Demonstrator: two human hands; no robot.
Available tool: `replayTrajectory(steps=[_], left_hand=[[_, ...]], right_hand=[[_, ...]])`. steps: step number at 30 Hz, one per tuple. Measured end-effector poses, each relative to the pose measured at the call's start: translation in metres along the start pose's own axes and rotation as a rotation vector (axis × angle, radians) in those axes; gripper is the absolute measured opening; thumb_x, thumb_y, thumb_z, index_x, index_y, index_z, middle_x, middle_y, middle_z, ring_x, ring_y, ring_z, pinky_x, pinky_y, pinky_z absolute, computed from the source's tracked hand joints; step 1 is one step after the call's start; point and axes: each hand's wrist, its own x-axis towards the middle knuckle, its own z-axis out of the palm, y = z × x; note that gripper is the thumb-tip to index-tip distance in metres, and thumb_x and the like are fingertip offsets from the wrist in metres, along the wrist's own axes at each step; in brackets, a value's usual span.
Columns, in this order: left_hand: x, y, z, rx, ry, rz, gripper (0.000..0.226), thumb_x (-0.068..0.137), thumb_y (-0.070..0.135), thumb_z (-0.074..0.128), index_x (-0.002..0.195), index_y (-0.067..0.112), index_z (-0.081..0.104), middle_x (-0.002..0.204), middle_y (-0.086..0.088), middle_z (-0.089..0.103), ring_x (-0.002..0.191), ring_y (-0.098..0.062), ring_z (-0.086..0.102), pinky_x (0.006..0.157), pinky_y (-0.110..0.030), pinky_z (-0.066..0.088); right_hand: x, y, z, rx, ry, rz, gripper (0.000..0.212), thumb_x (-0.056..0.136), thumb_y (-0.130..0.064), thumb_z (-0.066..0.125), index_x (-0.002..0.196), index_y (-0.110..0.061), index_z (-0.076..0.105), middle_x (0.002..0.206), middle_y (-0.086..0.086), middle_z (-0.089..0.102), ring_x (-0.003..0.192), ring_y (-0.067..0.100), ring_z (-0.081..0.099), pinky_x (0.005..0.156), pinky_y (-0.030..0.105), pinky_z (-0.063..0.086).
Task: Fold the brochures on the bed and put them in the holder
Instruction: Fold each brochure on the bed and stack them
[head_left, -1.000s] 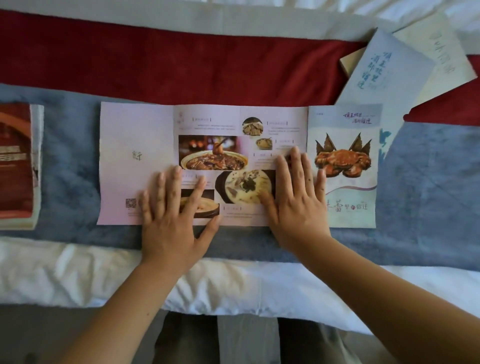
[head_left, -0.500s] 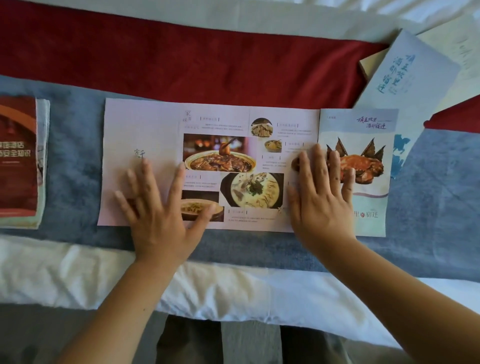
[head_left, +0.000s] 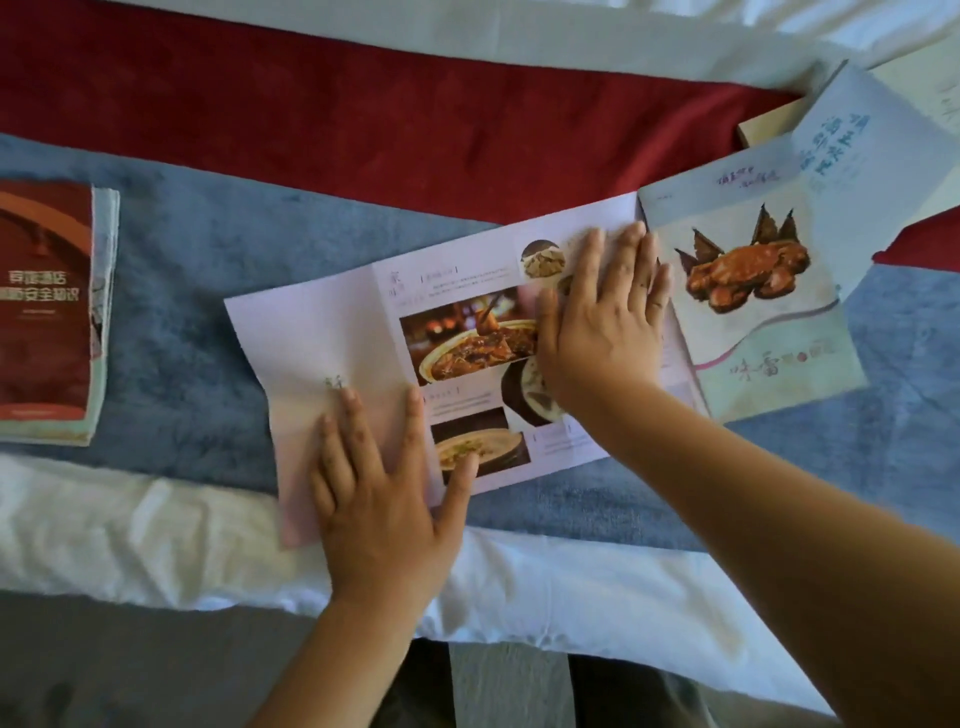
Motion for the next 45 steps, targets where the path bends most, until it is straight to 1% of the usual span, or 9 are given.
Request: replayTrajectory(steps=[4, 7, 12, 17, 23, 27, 37, 42, 45], left_hand=[[0.006, -0.002, 0.002, -0.03, 0.068, 0.029, 0.075, 0.098, 0.07, 0.023, 0.164, 0.037, 0.01, 0.171, -0.022, 0.001, 0.155, -0.046, 0.009, 0.12, -0.062, 0.019], [0.023, -0.006, 0.002, -0.02, 0.097, 0.018, 0.083, 0.094, 0.079, 0.019, 0.164, 0.037, 0.005, 0.17, -0.022, -0.006, 0.155, -0.05, 0.0, 0.122, -0.065, 0.008], [0.059, -0.014, -0.003, 0.011, 0.124, 0.017, 0.092, 0.089, 0.088, 0.02, 0.164, 0.038, 0.0, 0.17, -0.023, -0.01, 0.154, -0.053, -0.007, 0.122, -0.07, 0.002], [0.075, -0.032, -0.008, 0.018, 0.179, 0.05, 0.102, 0.084, 0.091, 0.029, 0.165, 0.034, 0.006, 0.171, -0.02, -0.006, 0.155, -0.05, -0.004, 0.121, -0.07, 0.0], [0.082, -0.043, -0.022, -0.095, 0.151, -0.065, 0.103, 0.08, 0.094, 0.017, 0.164, 0.036, 0.0, 0.171, -0.016, -0.011, 0.156, -0.045, -0.008, 0.121, -0.071, 0.001], [0.078, -0.037, -0.029, -0.26, 0.164, -0.057, 0.102, 0.079, 0.095, 0.015, 0.163, 0.039, -0.001, 0.172, -0.012, -0.009, 0.158, -0.038, -0.009, 0.125, -0.063, -0.001], [0.07, -0.026, -0.037, -0.486, 0.19, -0.012, 0.096, 0.083, 0.09, 0.026, 0.163, 0.041, 0.004, 0.173, -0.008, -0.006, 0.159, -0.031, -0.01, 0.126, -0.059, -0.002], [0.071, -0.027, -0.024, -0.395, 0.243, -0.004, 0.098, 0.086, 0.089, 0.027, 0.164, 0.035, 0.005, 0.172, -0.013, -0.008, 0.158, -0.034, -0.009, 0.127, -0.056, -0.001], [0.072, -0.029, -0.015, -0.228, 0.226, -0.019, 0.11, 0.085, 0.09, 0.023, 0.165, 0.017, 0.004, 0.17, -0.022, -0.01, 0.158, -0.038, -0.011, 0.128, -0.053, -0.002]], right_hand=[[0.01, -0.002, 0.002, -0.007, 0.015, 0.007, 0.075, 0.108, -0.054, 0.015, 0.165, -0.01, -0.006, 0.169, 0.026, -0.013, 0.157, 0.037, -0.016, 0.124, 0.045, -0.017], [0.006, 0.004, 0.003, 0.013, 0.009, -0.017, 0.072, 0.108, -0.051, 0.017, 0.164, -0.013, -0.008, 0.17, 0.023, -0.015, 0.158, 0.035, -0.017, 0.126, 0.043, -0.015], [-0.015, 0.012, 0.004, 0.095, 0.029, -0.128, 0.066, 0.111, -0.04, 0.026, 0.166, -0.009, 0.006, 0.173, 0.012, -0.003, 0.16, 0.027, -0.006, 0.127, 0.036, -0.008], [-0.027, 0.02, 0.008, 0.019, 0.001, -0.063, 0.073, 0.108, -0.052, 0.018, 0.165, -0.013, -0.005, 0.174, 0.003, -0.01, 0.159, 0.016, -0.012, 0.127, 0.032, -0.011], [-0.028, 0.018, 0.016, 0.003, 0.026, -0.072, 0.079, 0.105, -0.059, 0.015, 0.165, -0.013, -0.007, 0.173, 0.007, -0.012, 0.159, 0.021, -0.013, 0.129, 0.041, -0.005], [-0.029, 0.02, 0.019, -0.019, 0.037, -0.124, 0.078, 0.103, -0.067, 0.014, 0.166, -0.026, -0.007, 0.173, 0.011, -0.014, 0.159, 0.028, -0.014, 0.129, 0.047, -0.003], [-0.033, 0.01, 0.013, -0.018, 0.034, -0.277, 0.07, 0.102, -0.071, 0.019, 0.164, -0.044, 0.002, 0.172, 0.016, -0.012, 0.156, 0.043, -0.016, 0.126, 0.059, -0.004], [-0.042, -0.023, 0.023, 0.011, 0.046, -0.46, 0.069, 0.103, -0.068, 0.025, 0.164, -0.037, 0.021, 0.174, 0.011, 0.002, 0.159, 0.038, -0.005, 0.127, 0.059, 0.003], [-0.042, -0.03, 0.03, -0.001, 0.024, -0.446, 0.069, 0.105, -0.065, 0.025, 0.165, -0.033, 0.018, 0.174, 0.01, 0.003, 0.16, 0.034, -0.004, 0.127, 0.057, 0.006]])
